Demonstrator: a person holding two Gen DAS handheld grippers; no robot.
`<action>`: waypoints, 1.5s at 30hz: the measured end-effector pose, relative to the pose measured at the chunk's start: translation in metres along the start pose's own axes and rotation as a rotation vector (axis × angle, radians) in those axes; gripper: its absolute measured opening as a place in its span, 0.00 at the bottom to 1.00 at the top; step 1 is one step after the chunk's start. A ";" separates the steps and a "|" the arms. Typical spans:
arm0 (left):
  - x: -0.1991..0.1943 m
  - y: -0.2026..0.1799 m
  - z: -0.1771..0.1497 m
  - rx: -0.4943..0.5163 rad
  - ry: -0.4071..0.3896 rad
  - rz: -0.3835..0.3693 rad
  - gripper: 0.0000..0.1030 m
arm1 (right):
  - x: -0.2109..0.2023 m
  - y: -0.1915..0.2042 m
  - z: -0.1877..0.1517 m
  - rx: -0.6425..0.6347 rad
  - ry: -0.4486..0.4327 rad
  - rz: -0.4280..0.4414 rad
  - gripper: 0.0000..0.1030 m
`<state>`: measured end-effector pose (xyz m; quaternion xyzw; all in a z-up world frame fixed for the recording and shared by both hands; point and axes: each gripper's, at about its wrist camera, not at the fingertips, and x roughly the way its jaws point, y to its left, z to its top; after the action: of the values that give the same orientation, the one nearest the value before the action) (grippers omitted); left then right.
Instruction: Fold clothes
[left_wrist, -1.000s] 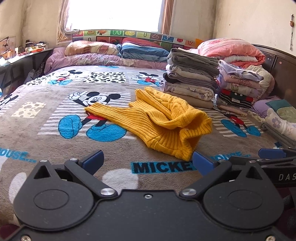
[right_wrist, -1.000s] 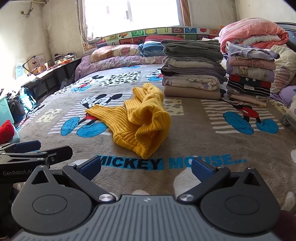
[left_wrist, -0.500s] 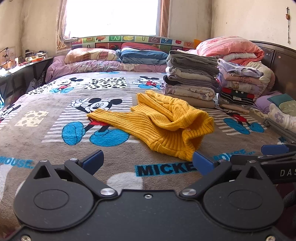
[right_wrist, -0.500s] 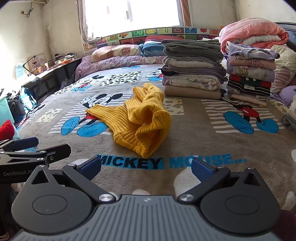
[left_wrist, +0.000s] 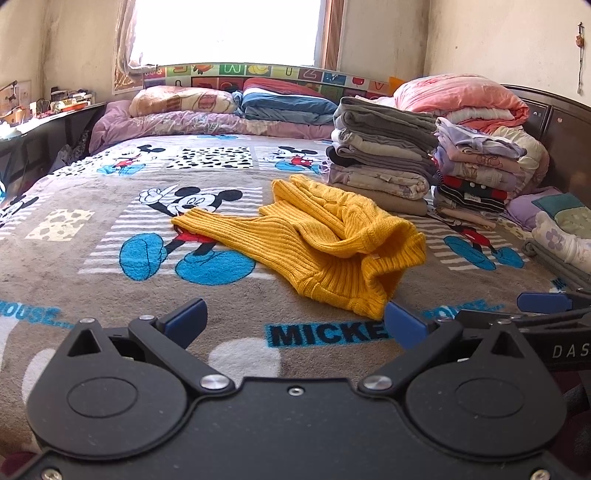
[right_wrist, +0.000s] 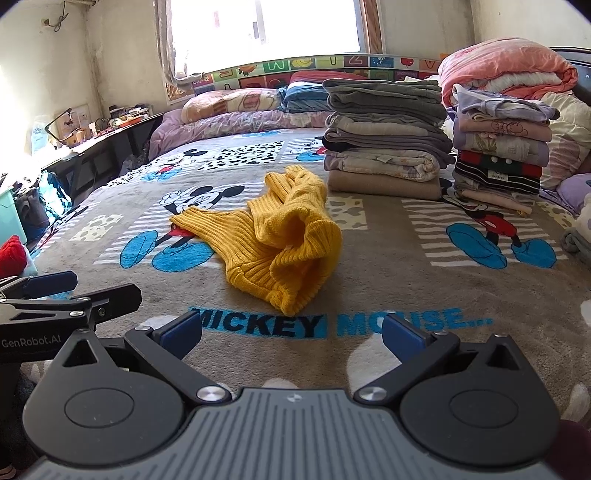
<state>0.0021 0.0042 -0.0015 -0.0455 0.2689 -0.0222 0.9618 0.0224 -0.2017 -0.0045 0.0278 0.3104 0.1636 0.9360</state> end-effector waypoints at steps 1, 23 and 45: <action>0.001 0.001 0.000 -0.006 0.007 -0.004 1.00 | 0.000 0.000 0.000 0.000 0.000 0.000 1.00; 0.008 0.003 -0.004 -0.010 0.020 -0.012 1.00 | 0.004 -0.001 -0.002 0.001 0.005 -0.003 1.00; 0.018 0.003 -0.007 -0.009 0.050 -0.008 1.00 | 0.011 -0.007 -0.005 0.018 0.007 0.000 1.00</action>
<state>0.0136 0.0056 -0.0174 -0.0502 0.2927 -0.0262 0.9545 0.0296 -0.2048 -0.0154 0.0358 0.3152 0.1609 0.9346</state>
